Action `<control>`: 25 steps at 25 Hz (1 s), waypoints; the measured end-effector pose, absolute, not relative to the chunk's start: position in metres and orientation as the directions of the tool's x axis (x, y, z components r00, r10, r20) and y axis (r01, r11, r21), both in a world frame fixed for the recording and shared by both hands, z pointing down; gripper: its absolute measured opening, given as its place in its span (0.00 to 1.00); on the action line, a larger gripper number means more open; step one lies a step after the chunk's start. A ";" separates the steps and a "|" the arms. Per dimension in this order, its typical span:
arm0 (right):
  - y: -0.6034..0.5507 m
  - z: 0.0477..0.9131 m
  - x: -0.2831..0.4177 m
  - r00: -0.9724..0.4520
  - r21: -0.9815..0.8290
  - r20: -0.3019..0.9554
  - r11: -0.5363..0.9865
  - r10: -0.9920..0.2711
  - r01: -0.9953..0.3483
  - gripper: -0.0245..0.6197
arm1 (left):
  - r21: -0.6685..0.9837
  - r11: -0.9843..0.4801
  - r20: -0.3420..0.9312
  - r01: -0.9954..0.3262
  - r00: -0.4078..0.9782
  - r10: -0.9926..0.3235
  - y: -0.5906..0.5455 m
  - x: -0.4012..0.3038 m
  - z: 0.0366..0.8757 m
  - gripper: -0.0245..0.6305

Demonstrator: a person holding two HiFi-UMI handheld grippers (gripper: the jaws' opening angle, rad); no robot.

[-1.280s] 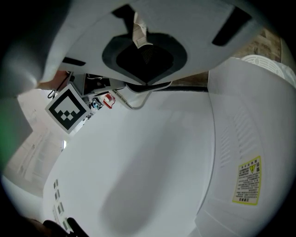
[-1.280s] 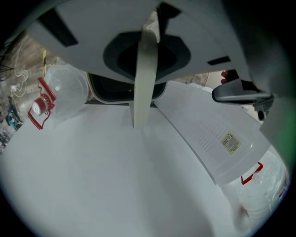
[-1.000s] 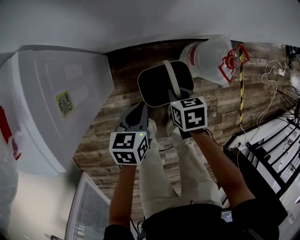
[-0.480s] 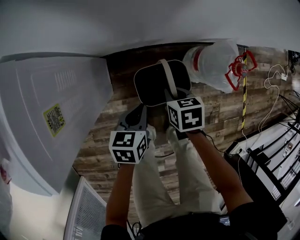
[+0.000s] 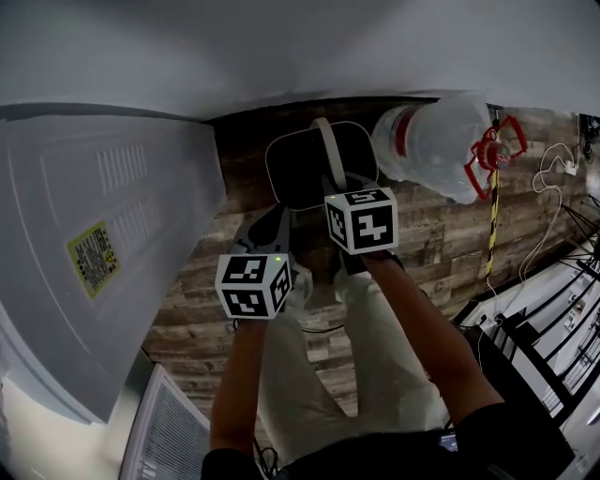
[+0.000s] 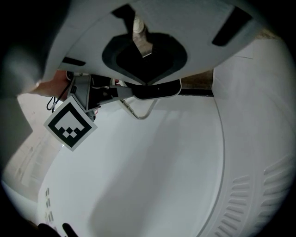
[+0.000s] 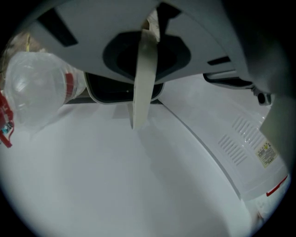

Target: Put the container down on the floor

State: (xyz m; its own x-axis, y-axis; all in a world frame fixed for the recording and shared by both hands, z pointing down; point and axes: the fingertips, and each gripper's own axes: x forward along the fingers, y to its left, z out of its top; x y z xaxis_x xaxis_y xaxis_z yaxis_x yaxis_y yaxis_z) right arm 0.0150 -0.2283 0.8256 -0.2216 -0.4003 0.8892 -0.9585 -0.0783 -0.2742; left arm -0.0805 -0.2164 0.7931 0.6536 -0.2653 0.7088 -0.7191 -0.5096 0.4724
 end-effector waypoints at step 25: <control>-0.292 0.909 -0.042 -0.236 -0.291 0.842 -0.041 -0.484 -0.956 0.09 | 0.390 -0.414 0.727 -0.823 0.551 -0.409 -0.255 -0.144 0.867 0.06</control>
State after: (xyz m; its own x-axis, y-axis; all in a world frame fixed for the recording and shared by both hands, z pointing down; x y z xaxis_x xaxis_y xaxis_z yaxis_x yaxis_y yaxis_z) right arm -0.0418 -0.2921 0.9088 -0.2363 -0.4841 0.8425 -0.9557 -0.0407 -0.2915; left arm -0.1442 -0.2552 0.8667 0.5509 -0.4095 0.7272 -0.8226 -0.4136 0.3903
